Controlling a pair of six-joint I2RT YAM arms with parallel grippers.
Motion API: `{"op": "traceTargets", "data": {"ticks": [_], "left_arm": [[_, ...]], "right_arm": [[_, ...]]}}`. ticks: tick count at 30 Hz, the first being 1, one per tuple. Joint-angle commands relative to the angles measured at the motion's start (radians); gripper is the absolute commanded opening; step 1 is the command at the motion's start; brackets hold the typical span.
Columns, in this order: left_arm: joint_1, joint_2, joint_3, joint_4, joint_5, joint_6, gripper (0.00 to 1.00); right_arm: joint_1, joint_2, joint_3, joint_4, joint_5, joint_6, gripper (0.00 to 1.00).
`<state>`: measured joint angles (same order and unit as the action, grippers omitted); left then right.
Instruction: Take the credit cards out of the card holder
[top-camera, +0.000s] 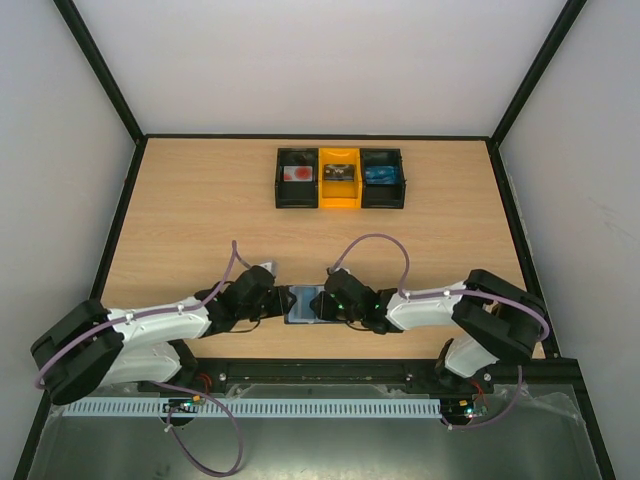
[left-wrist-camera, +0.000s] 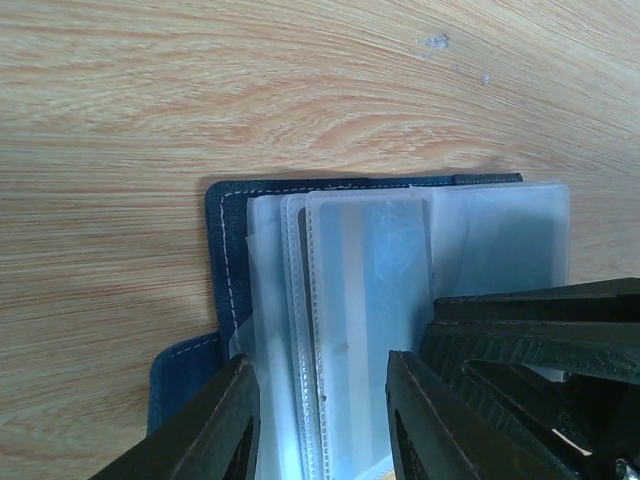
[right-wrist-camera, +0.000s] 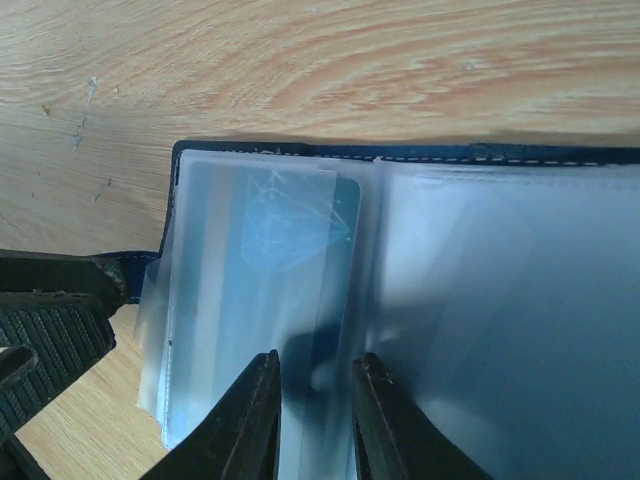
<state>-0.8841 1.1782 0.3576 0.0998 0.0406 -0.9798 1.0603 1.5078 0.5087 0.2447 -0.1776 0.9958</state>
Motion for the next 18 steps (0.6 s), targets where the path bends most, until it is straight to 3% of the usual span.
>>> {"op": "traceTargets", "data": {"ticks": [1,7,18], "left_arm": [[0.014,0.020,-0.019,0.042,0.035,-0.015,0.36],[0.023,0.012,-0.026,0.072,0.064,-0.044,0.44],[0.042,-0.047,-0.056,0.166,0.107,-0.078,0.56]], "right_arm": [[0.010,0.046,-0.003,-0.006,0.045,-0.009,0.20],[0.013,0.073,-0.032,0.020,0.068,-0.009,0.02],[0.013,0.094,-0.080,0.141,0.026,0.027,0.02]]}}
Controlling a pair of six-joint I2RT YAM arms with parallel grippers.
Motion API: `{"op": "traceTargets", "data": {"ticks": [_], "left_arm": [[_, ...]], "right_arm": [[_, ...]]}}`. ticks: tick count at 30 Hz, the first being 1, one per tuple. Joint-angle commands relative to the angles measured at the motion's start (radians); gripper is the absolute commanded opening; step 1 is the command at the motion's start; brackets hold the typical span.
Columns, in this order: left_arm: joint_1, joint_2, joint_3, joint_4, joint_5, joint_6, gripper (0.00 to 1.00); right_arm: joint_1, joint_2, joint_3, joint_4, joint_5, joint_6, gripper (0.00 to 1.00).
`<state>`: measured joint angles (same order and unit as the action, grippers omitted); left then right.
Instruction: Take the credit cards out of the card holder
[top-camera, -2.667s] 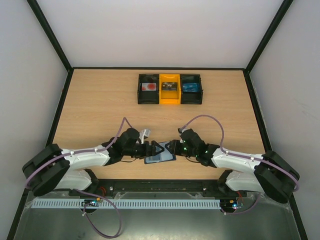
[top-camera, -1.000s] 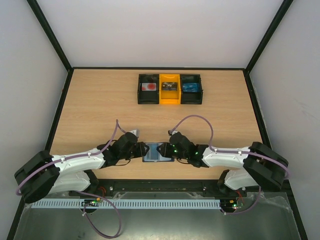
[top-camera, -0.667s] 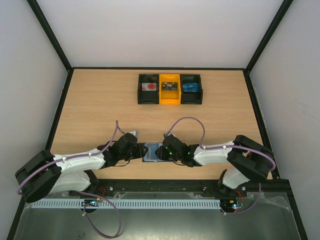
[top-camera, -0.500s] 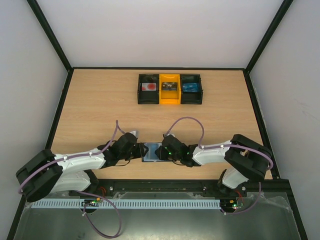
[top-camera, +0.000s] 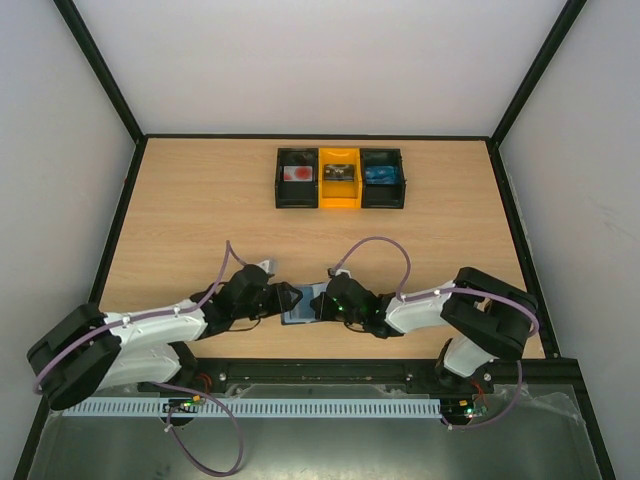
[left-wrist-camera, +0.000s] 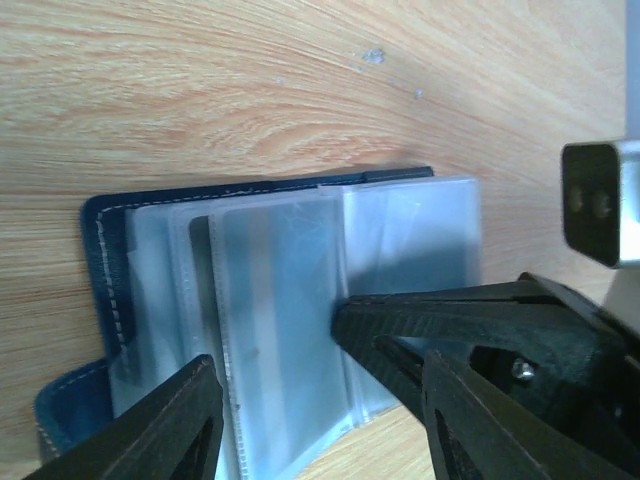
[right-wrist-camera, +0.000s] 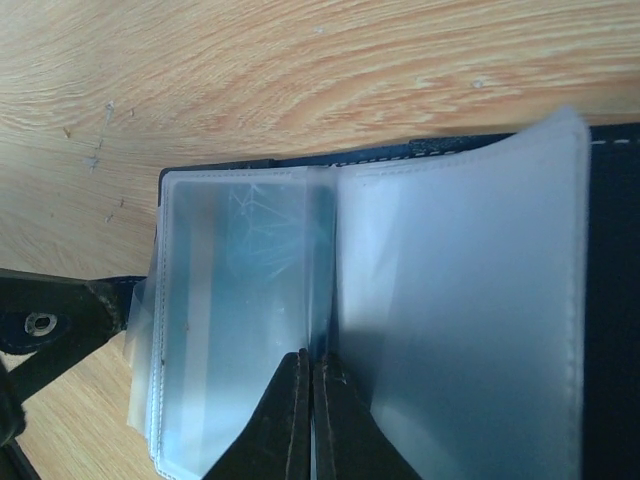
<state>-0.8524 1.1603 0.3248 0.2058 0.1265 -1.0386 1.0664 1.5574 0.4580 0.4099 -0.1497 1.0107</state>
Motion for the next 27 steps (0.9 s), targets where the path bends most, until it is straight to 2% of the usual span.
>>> {"op": "traceTargets", "data": {"ticks": [1,18,27], "left_arm": [[0.010,-0.031,-0.027,0.063,0.019,-0.021,0.57],[0.067,0.022,-0.061,0.199,0.065,0.014,0.59],[0.089,0.069,-0.055,0.218,0.059,0.042,0.59]], "right_arm": [[0.008,0.048,-0.031,-0.020,-0.005,0.014,0.02],[0.009,0.062,-0.051,0.034,-0.035,0.023,0.02],[0.008,0.062,-0.053,0.042,-0.040,0.031,0.02]]}}
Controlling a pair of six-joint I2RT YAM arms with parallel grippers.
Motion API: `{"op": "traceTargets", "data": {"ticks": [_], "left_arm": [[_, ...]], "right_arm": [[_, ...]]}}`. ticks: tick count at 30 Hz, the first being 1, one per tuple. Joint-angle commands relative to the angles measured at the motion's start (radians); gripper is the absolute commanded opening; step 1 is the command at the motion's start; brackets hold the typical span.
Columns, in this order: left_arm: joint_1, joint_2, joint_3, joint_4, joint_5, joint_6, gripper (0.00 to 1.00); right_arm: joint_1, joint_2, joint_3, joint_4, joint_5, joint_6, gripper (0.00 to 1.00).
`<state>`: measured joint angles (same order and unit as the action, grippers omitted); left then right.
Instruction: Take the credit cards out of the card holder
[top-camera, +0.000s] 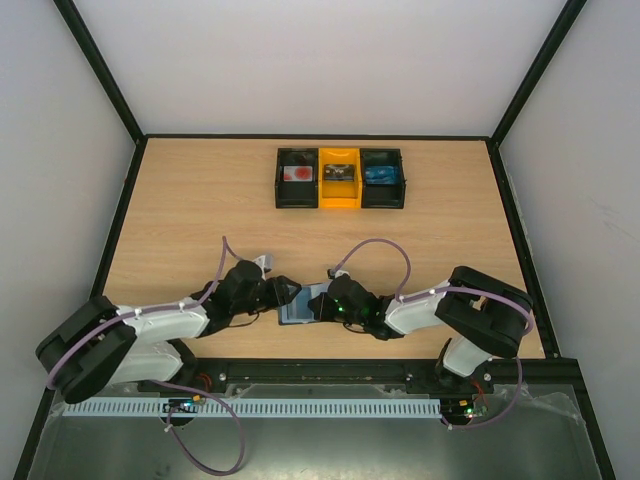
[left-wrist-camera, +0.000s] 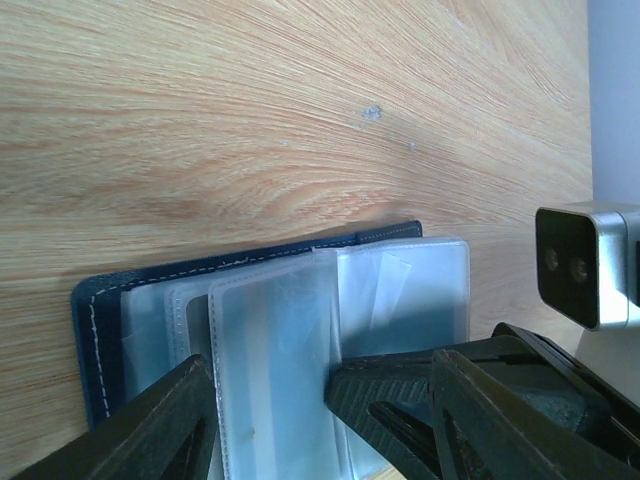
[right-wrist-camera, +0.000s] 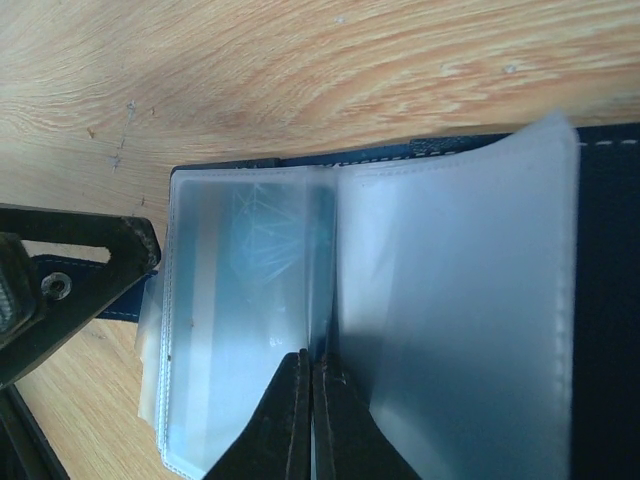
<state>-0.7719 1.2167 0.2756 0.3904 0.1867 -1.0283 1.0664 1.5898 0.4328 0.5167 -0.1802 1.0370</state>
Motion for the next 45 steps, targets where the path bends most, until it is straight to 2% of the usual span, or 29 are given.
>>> {"op": "traceTargets", "data": {"ticks": [1,17,25,29,34,39,45], "left_arm": [[0.009,0.015,-0.006,0.032,-0.005,0.034,0.59],[0.010,0.069,-0.010,0.112,0.069,0.013,0.56],[0.007,0.035,-0.010,0.140,0.141,-0.035,0.56],[-0.003,0.015,-0.010,0.142,0.149,-0.049,0.58],[-0.020,0.009,-0.007,0.164,0.156,-0.072,0.59],[-0.050,0.052,0.006,0.209,0.172,-0.092,0.60],[-0.089,0.067,0.037,0.201,0.157,-0.103,0.61]], "right_arm": [[0.007,0.030,-0.028,-0.064,-0.010,0.006,0.02],[0.008,0.032,-0.045,-0.010,-0.029,0.023,0.02],[0.008,0.028,-0.065,0.073,-0.046,0.064,0.10],[0.008,0.022,-0.073,0.087,-0.034,0.069,0.09],[0.008,0.012,-0.073,0.085,-0.024,0.066,0.08],[0.007,-0.004,-0.069,0.072,0.006,0.035,0.16],[0.008,-0.060,-0.049,0.019,0.046,0.003,0.16]]}}
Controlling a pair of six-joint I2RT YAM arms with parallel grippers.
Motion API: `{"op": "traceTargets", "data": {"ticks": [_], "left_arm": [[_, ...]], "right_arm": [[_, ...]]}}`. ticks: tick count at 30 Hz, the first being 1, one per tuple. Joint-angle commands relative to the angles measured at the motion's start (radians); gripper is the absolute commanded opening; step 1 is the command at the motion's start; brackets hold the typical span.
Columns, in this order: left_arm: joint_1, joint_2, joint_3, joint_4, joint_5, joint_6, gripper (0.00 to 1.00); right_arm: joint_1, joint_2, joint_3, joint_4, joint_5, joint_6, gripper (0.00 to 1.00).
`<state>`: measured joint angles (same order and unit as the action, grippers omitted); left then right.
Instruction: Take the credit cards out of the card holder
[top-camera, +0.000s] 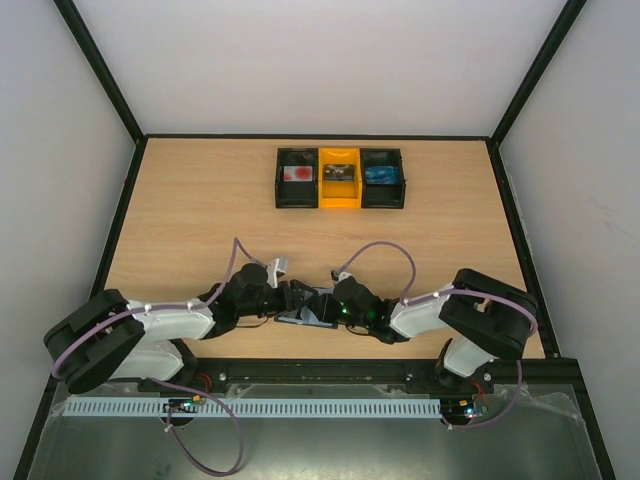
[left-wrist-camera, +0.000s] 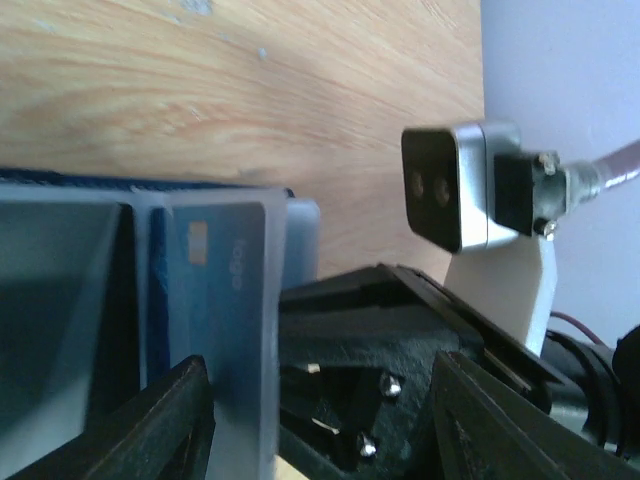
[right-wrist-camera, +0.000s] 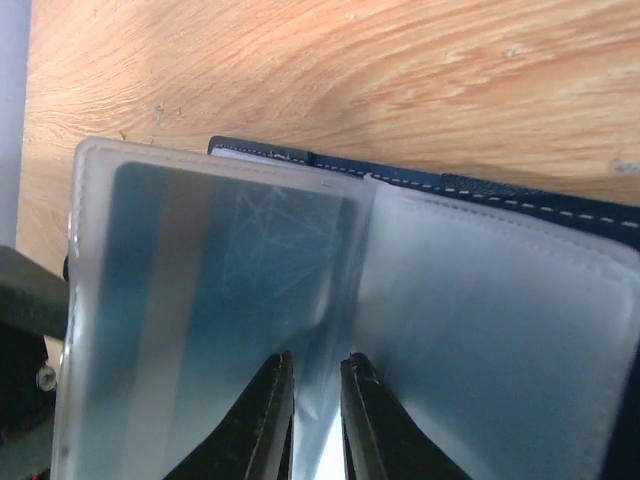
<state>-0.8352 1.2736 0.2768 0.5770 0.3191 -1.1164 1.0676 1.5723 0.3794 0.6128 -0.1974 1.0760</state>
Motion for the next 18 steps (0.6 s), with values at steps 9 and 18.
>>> {"op": "traceTargets", "data": {"ticks": [9,18], "left_arm": [[-0.055,0.066,0.073,0.011,0.008,-0.012,0.61],[-0.075,0.141,0.121,0.006,0.009,-0.007,0.58]], "right_arm": [[0.008,-0.156,-0.050,-0.174,0.145,-0.037,0.24],[0.007,-0.441,-0.081,-0.448,0.306,-0.059,0.26]]}}
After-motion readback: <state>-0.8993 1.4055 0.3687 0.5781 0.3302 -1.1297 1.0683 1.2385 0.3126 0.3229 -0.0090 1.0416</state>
